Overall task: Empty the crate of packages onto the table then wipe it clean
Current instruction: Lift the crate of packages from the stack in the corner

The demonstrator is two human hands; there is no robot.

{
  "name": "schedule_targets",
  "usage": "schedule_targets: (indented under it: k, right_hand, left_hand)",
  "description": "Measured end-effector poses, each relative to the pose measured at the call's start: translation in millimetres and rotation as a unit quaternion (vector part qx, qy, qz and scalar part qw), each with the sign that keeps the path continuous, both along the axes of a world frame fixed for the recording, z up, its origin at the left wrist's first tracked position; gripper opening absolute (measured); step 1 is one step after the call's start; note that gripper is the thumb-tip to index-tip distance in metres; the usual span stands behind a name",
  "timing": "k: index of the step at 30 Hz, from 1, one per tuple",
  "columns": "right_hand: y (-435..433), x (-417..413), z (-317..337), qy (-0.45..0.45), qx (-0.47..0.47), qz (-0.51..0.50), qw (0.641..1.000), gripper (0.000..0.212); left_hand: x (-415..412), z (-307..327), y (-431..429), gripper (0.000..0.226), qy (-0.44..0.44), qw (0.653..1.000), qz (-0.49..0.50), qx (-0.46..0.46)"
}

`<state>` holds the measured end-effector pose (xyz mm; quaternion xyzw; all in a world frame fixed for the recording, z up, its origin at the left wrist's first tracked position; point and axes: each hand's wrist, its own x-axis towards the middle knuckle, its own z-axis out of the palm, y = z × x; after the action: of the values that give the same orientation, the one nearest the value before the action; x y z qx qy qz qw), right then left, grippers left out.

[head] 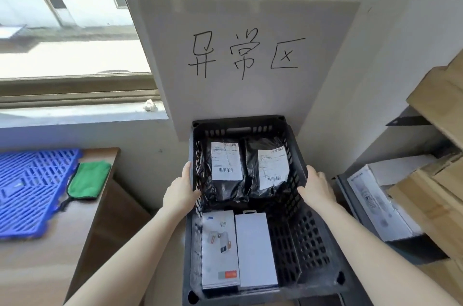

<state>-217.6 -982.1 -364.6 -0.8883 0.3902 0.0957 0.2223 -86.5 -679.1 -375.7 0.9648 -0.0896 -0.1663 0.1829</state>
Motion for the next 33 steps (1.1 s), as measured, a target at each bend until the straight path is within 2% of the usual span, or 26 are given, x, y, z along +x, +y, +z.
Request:
schedule_targets:
  k: [5,14,22,33]
  right_hand:
    - [-10.5,8.5,-8.4,0.010,-0.003,-0.023,1.000,0.055]
    - [-19.6,6.8,-8.2,-0.026,0.041,-0.029,0.998,0.052]
    - [-18.0,1.5,23.1,-0.067,0.067,-0.009,0.995,0.048]
    - [15.6,-22.5,74.4,-0.112,0.069,0.027,0.991,0.052]
  left_hand:
    - [9.0,-3.6,-2.7,0.086,0.011,1.000,-0.002,0.010]
    - [10.1,-0.7,-1.8,0.062,-0.003,1.000,-0.009,0.009]
    - [1.8,16.4,9.8,0.065,-0.017,1.000,0.014,-0.009]
    - [-34.2,74.0,59.9,0.062,-0.054,0.998,0.034,-0.028]
